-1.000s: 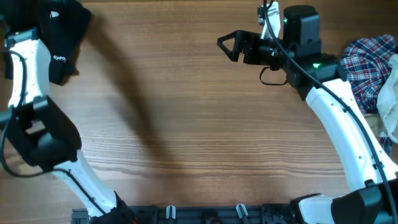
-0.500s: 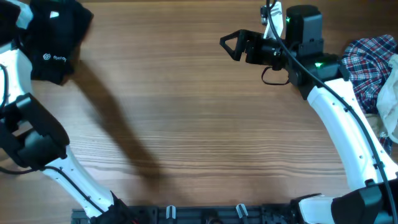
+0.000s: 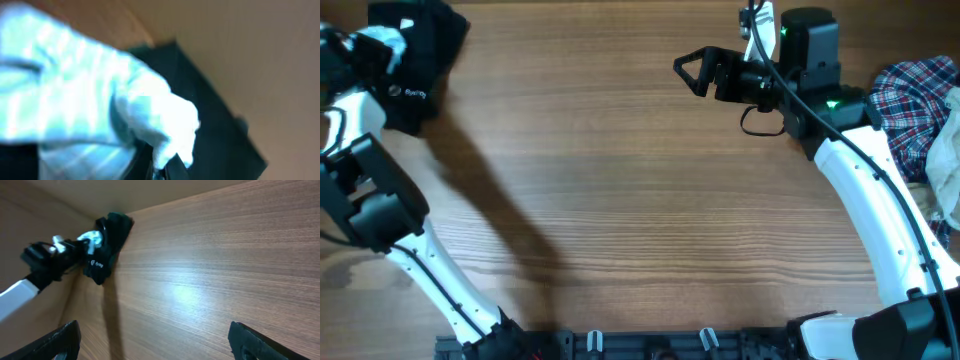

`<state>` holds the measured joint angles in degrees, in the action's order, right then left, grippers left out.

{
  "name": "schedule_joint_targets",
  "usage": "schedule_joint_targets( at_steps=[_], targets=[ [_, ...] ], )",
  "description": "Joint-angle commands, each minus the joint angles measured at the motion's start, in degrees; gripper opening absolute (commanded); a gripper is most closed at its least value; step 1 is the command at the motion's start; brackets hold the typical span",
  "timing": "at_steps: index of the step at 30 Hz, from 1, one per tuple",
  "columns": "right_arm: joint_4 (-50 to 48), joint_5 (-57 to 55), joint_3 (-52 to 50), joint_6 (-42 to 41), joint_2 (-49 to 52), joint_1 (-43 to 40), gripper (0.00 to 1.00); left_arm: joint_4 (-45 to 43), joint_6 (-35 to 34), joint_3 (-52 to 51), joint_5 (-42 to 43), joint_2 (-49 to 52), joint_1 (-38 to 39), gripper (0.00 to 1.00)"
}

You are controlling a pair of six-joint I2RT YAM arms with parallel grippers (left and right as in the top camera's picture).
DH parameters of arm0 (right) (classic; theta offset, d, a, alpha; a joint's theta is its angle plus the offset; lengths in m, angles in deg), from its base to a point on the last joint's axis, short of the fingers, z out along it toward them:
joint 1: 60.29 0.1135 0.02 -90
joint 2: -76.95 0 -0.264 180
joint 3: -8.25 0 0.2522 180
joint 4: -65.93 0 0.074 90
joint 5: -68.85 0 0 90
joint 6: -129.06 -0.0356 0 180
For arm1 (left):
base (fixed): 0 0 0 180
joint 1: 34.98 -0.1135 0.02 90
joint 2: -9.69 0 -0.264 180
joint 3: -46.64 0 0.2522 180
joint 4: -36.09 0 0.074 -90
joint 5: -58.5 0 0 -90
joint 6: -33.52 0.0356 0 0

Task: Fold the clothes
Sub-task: 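Press the garment into the black shirt with the left gripper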

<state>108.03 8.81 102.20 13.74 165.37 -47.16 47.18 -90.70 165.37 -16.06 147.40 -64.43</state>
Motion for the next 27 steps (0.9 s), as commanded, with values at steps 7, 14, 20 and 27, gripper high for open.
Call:
schedule_joint_targets(
  at_steps=[7,14,20,27],
  targets=[
    [-0.2,0.2,0.0,-0.4,-1.1,-0.1,0.95,-1.0,-7.6,0.4,14.1,-0.1,-0.2,0.04],
    [-0.5,0.6,0.0,-0.4,-1.1,-0.1,0.95,-2.3,-8.5,0.4,14.8,-5.3,-0.3,0.04],
    [-0.4,1.0,0.0,-0.4,-1.1,-0.1,0.95,-2.3,-11.6,0.4,15.6,-7.5,-0.7,0.05],
    [-0.4,1.2,0.0,-0.3,-1.1,-0.1,0.95,-6.0,-16.2,0.4,21.6,-7.5,-1.6,0.04]
  ],
)
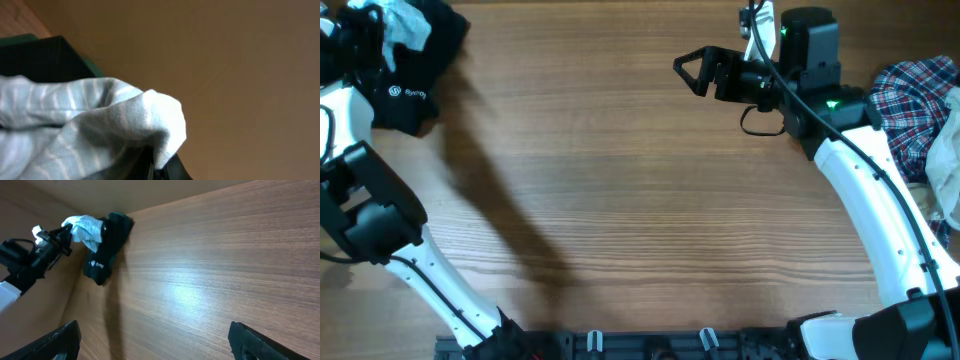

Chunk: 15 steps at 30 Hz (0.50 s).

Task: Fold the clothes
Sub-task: 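Press the garment into the black shirt with the left gripper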

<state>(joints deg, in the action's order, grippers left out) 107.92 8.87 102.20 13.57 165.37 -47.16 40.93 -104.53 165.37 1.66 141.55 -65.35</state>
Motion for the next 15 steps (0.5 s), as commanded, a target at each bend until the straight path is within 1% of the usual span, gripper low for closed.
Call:
schedule_joint_targets(
  at_steps=[1,4,6,8,12,15],
  targets=[
    [-0.3,1.2,0.0,-0.2,-1.1,-0.1,0.95,1.3,-2.3,0.4,3.9,-1.7,-0.7,0.04],
    [-0.3,1.2,0.0,-0.2,-1.1,-0.1,0.95,4.0,-2.3,0.4,3.9,-1.7,-0.7,0.05],
    [-0.3,1.2,0.0,-0.2,-1.1,-0.1,0.95,3.8,-2.3,0.4,3.9,-1.7,-0.7,0.05],
    [-0.3,1.2,0.0,-0.2,-1.1,-0.1,0.95,1.8,-2.4,0.4,5.8,-1.7,-0.7,0.04],
    [-0.4,1.4,0.0,-0.2,-1.1,-0.1,0.95,-7.0,-9.5,0.4,15.5,-2.0,-0.6,0.04],
    [-0.6,1.4,0.0,-0.2,-1.1,-0.1,0.95,-8.9,-11.4,0.4,20.8,-2.7,0.3,0.04]
  ],
)
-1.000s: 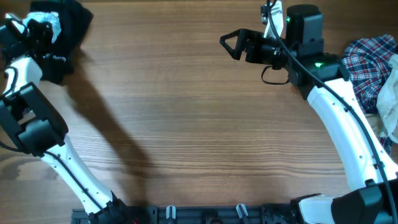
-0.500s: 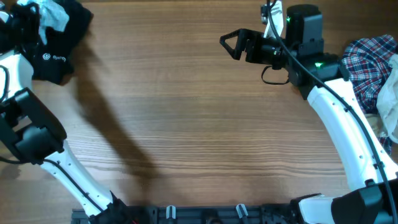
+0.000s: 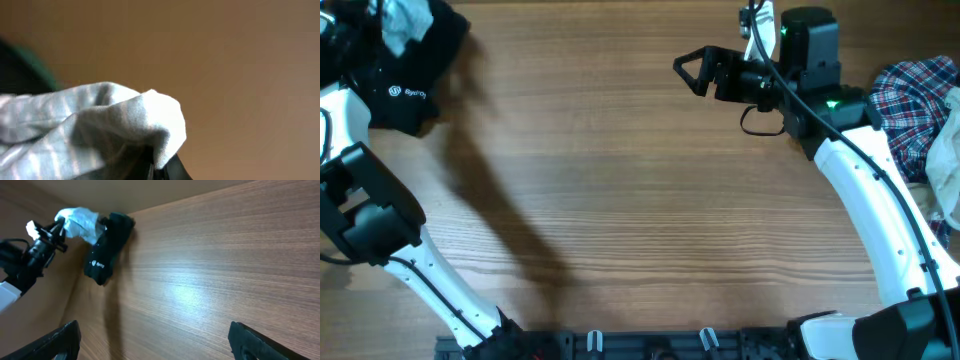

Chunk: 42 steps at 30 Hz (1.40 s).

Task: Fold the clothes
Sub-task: 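Press the garment into the black shirt with the left gripper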

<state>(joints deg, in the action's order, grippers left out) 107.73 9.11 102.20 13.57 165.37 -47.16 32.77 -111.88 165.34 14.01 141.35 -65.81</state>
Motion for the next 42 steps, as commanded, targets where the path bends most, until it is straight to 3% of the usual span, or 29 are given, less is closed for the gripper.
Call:
schedule_joint_targets(
  at_steps=[1,6,8,15,18,20,25,30,32,35,36,38,42],
  targets=[
    [-0.3,1.2,0.0,-0.2,-1.1,-0.1,0.95,-0.7,-4.0,0.5,10.7,-3.0,1.3,0.04],
    [-0.3,1.6,0.0,-0.2,-1.1,-0.1,0.95,-0.7,-1.6,0.5,16.5,-4.8,3.7,0.04],
    [-0.3,1.8,0.0,-0.1,-1.1,-0.1,0.95,-0.7,1.0,0.5,15.3,-4.9,3.7,0.04],
    [-0.2,1.8,0.0,0.0,-1.1,-0.1,0.95,1.7,-0.2,0.5,4.0,-4.9,-0.8,0.04],
    [-0.2,1.8,0.0,0.0,-1.1,-0.1,0.95,2.7,7.5,0.5,0.1,-4.9,-3.4,0.08],
    [-0.5,1.7,0.0,0.0,-1.1,-0.1,0.95,8.9,13.5,0.4,-4.9,-4.9,-4.9,0.15],
    [-0.6,1.8,0.0,-0.1,-1.1,-0.1,0.95,18.4,25.7,0.4,-17.2,-4.8,-5.3,0.11],
    [-0.6,1.8,0.0,-0.2,-1.1,-0.1,0.95,21.8,28.2,0.4,-24.8,-4.8,-5.4,0.10],
    [-0.6,1.8,0.0,-0.2,-1.1,-0.1,0.95,23.0,28.2,0.4,-24.7,-4.8,-5.3,0.13],
    [-0.6,1.8,0.0,-0.3,-1.1,-0.1,0.95,25.4,28.0,0.4,-22.1,-4.8,-5.0,0.25],
    [-0.6,1.8,0.0,-0.4,-1.1,-0.1,0.95,26.5,28.0,0.4,-19.6,-4.8,-4.7,0.36],
    [-0.7,1.8,0.0,-0.4,-1.1,-0.1,0.95,28.0,28.0,0.4,-14.8,-4.8,-4.4,0.45],
    [-0.7,1.8,0.0,-0.4,-1.1,-0.1,0.95,31.6,28.0,0.5,-6.9,-5.0,-4.3,0.39]
  ],
)
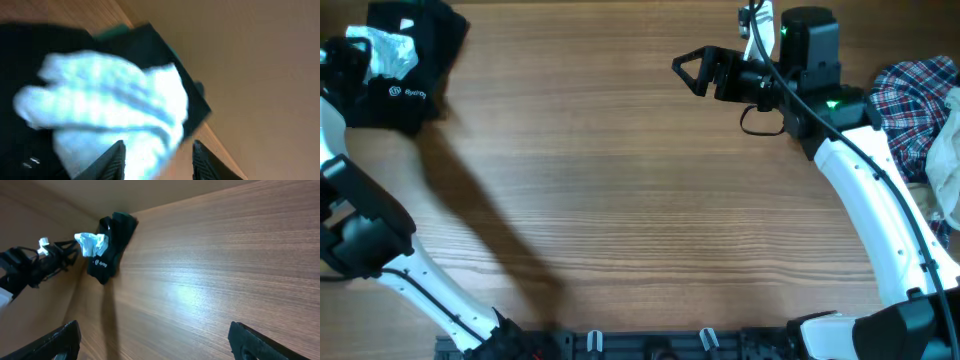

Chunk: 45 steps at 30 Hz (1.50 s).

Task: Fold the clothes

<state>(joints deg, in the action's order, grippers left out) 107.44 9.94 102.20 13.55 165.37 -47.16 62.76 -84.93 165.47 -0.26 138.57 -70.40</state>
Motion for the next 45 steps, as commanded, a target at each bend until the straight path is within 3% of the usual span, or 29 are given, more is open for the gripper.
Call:
schedule_joint_targets(
  at_steps=[1,3,7,11,13,24,30,36,45],
  targets=[
    [-0.4,1.0,0.0,-0.4,-1.1,-0.1,0.95,2.7,1.0,0.3,7.3,-2.4,0.3,0.39],
    [-0.3,1.0,0.0,-0.4,-1.1,-0.1,0.95,5.7,1.0,0.3,5.3,-3.1,0.3,0.51],
    [-0.3,1.0,0.0,-0.3,-1.1,-0.1,0.95,15.2,-1.4,0.3,-7.0,-5.2,0.3,0.56],
    [-0.3,1.0,0.0,-0.1,-1.1,-0.1,0.95,18.3,-2.3,0.3,-8.5,-5.6,0.3,0.59],
    [-0.3,1.9,0.0,0.0,-1.1,-0.1,0.95,19.3,-3.8,0.3,-13.2,-5.4,0.3,0.61],
    [-0.7,2.0,0.0,0.0,-1.1,-0.1,0.95,9.2,-3.5,0.3,-11.1,-0.5,3.1,0.63],
    [-1.4,2.0,0.0,0.0,-1.1,-0.1,0.95,12.3,-8.7,0.3,-12.9,1.1,4.7,0.63],
    [-1.6,2.0,0.0,0.0,-1.1,-0.1,0.95,15.8,-8.9,0.3,-19.4,1.1,3.7,0.66],
    [-1.6,2.0,0.0,0.0,-1.1,-0.1,0.95,8.9,-7.8,0.3,-19.1,1.2,3.3,0.65]
  ],
)
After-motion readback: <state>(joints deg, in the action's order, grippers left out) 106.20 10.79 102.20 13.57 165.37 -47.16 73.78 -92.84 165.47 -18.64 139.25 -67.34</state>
